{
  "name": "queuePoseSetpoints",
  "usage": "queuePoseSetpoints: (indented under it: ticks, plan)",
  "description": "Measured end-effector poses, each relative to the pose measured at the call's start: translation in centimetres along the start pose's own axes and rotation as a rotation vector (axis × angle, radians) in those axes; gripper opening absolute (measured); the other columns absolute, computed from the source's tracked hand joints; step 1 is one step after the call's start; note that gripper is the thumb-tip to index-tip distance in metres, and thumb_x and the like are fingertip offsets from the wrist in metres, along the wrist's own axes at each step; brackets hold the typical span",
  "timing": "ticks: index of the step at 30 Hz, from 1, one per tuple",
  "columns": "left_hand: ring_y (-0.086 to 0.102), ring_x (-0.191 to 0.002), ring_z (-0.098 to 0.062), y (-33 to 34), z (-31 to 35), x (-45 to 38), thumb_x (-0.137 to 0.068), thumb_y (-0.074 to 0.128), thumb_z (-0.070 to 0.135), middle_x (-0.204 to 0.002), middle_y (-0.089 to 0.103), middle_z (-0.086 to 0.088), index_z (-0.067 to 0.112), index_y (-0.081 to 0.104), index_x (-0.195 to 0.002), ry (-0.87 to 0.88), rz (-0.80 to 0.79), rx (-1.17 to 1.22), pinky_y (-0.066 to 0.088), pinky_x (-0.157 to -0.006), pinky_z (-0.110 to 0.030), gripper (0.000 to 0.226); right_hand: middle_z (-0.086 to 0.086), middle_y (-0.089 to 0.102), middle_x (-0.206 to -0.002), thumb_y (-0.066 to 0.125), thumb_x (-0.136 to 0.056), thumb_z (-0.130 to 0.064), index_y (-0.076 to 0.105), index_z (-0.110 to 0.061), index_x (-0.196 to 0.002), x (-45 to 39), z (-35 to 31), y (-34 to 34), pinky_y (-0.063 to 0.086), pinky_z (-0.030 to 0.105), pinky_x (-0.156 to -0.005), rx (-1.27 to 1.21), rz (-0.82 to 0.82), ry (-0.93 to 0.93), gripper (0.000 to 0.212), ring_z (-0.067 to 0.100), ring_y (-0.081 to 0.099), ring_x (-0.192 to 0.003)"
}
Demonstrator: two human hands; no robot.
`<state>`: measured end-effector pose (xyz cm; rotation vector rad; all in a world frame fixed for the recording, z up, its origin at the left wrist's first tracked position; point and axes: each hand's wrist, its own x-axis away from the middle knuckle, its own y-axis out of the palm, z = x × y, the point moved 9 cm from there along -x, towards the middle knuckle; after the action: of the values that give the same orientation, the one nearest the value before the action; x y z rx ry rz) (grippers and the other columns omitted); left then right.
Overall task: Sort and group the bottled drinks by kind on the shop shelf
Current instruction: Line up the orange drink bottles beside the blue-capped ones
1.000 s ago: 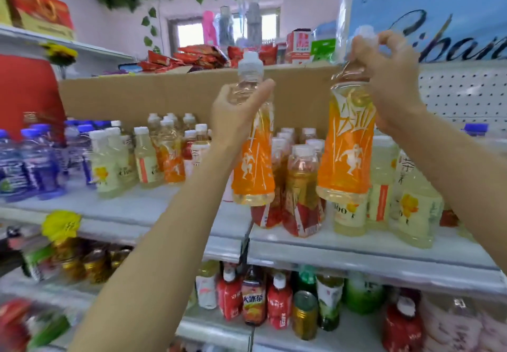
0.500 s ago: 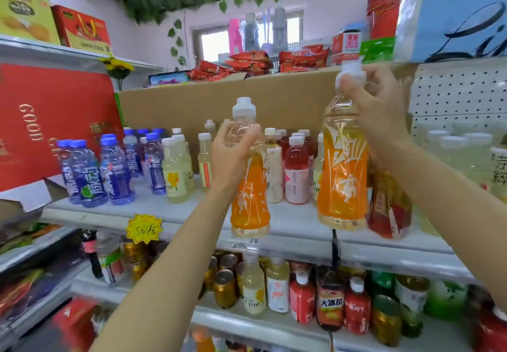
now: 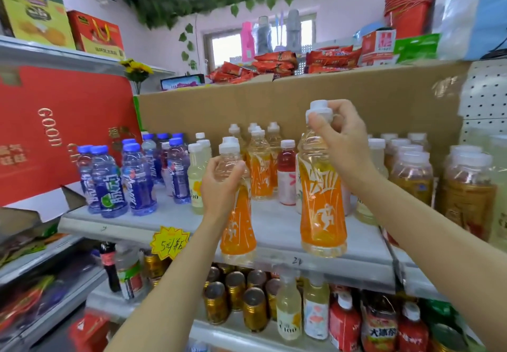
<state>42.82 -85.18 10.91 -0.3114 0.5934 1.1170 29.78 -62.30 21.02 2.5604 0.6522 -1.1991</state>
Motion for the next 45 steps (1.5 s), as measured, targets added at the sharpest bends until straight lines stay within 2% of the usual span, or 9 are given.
queuePoseSetpoints:
  ticks: [5, 11, 18, 22, 28, 34, 38, 41, 45]
  plan:
    - [0.062, -0.094, 0.004, 0.3, -1.4, -1.9, -0.091, 0.069, 0.041, -0.102, 0.064, 0.021, 0.035, 0.057, -0.115, 0.021, 0.011, -0.048, 0.049, -0.077, -0.021, 0.028, -0.004, 0.062, -0.088, 0.062, -0.097, -0.023, 0.052, -0.018, -0.109, 0.0, 2.3, 3.3, 0.049, 0.023, -0.062, 0.005, -0.066, -0.036, 0.017, 0.004, 0.058, -0.072]
    - [0.065, -0.099, -0.005, 0.3, -1.6, -6.8, -0.093, 0.066, 0.039, -0.105, 0.068, 0.012, 0.026, 0.062, -0.113, 0.008, -0.005, -0.007, 0.05, -0.071, -0.014, 0.024, 0.007, 0.064, -0.096, 0.062, -0.097, -0.023, 0.052, -0.013, -0.113, -1.2, 5.1, 6.3, 0.051, 0.024, -0.065, 0.017, -0.091, -0.015, 0.021, 0.008, 0.06, -0.077]
    - [0.056, -0.089, 0.018, 2.6, -3.8, -8.9, -0.092, 0.071, 0.028, -0.1, 0.061, 0.02, 0.022, 0.057, -0.119, 0.102, -0.025, -0.025, 0.043, -0.073, -0.002, 0.03, 0.005, 0.066, -0.098, 0.063, -0.096, -0.025, 0.053, -0.022, -0.108, -3.1, 7.3, 9.4, 0.057, 0.034, -0.074, 0.075, -0.021, -0.017, 0.015, 0.016, 0.066, -0.084]
    - [0.061, -0.097, 0.003, 2.9, -6.4, -9.3, -0.091, 0.071, 0.034, -0.106, 0.064, 0.014, 0.024, 0.056, -0.121, 0.107, -0.029, -0.032, 0.05, -0.082, -0.015, 0.035, 0.001, 0.065, -0.095, 0.062, -0.097, -0.025, 0.05, -0.019, -0.112, -3.8, 8.5, 10.6, 0.053, 0.023, -0.069, 0.147, 0.05, -0.044, 0.02, 0.009, 0.064, -0.08]
    - [0.046, -0.117, -0.005, 3.1, -6.7, -9.7, -0.09, 0.066, 0.051, -0.128, 0.048, 0.011, 0.02, 0.044, -0.138, 0.163, -0.095, -0.211, 0.038, -0.096, -0.021, 0.061, -0.006, 0.067, -0.093, 0.059, -0.095, -0.04, 0.047, -0.023, -0.118, -4.6, 11.4, 12.3, 0.057, 0.045, -0.076, 0.303, 0.161, -0.053, 0.031, 0.014, 0.068, -0.081]
    - [0.037, -0.126, -0.006, 0.1, -6.1, -9.0, -0.095, 0.052, 0.054, -0.14, 0.046, 0.003, 0.02, 0.043, -0.141, 0.331, -0.01, -0.27, 0.033, -0.104, -0.027, 0.058, -0.005, 0.06, -0.098, 0.055, -0.096, -0.047, 0.045, -0.017, -0.127, -4.7, 13.4, 14.0, 0.045, 0.034, -0.07, 0.487, 0.234, -0.068, 0.043, 0.014, 0.056, -0.078]
    - [0.042, -0.124, -0.021, -6.1, -9.5, -11.3, -0.086, 0.073, 0.039, -0.136, 0.047, -0.006, 0.014, 0.043, -0.138, 0.129, 0.305, -0.278, 0.04, -0.104, -0.041, 0.065, -0.01, 0.053, -0.103, 0.056, -0.098, -0.043, 0.047, -0.013, -0.129, -4.9, 13.8, 13.7, 0.036, 0.027, -0.072, 0.555, 0.237, -0.052, 0.044, 0.01, 0.05, -0.085]
    - [0.042, -0.128, -0.031, -6.2, -13.6, -12.1, -0.074, 0.085, 0.043, -0.138, 0.044, -0.012, 0.01, 0.038, -0.14, -0.154, 0.185, -0.429, 0.038, -0.107, -0.045, 0.088, -0.01, 0.053, -0.106, 0.056, -0.098, -0.042, 0.046, -0.013, -0.13, -5.0, 14.5, 13.6, 0.039, 0.029, -0.074, 0.577, 0.236, -0.034, 0.044, 0.011, 0.053, -0.088]
    - [0.049, -0.121, -0.031, -5.0, -17.0, -12.0, -0.072, 0.087, 0.042, -0.13, 0.05, -0.014, 0.008, 0.039, -0.13, -0.273, 0.034, -0.389, 0.047, -0.1, -0.047, 0.083, -0.002, 0.06, -0.097, 0.055, -0.098, -0.043, 0.045, -0.017, -0.129, -4.7, 15.7, 13.7, 0.044, 0.034, -0.068, 0.57, 0.235, -0.02, 0.042, 0.013, 0.055, -0.077]
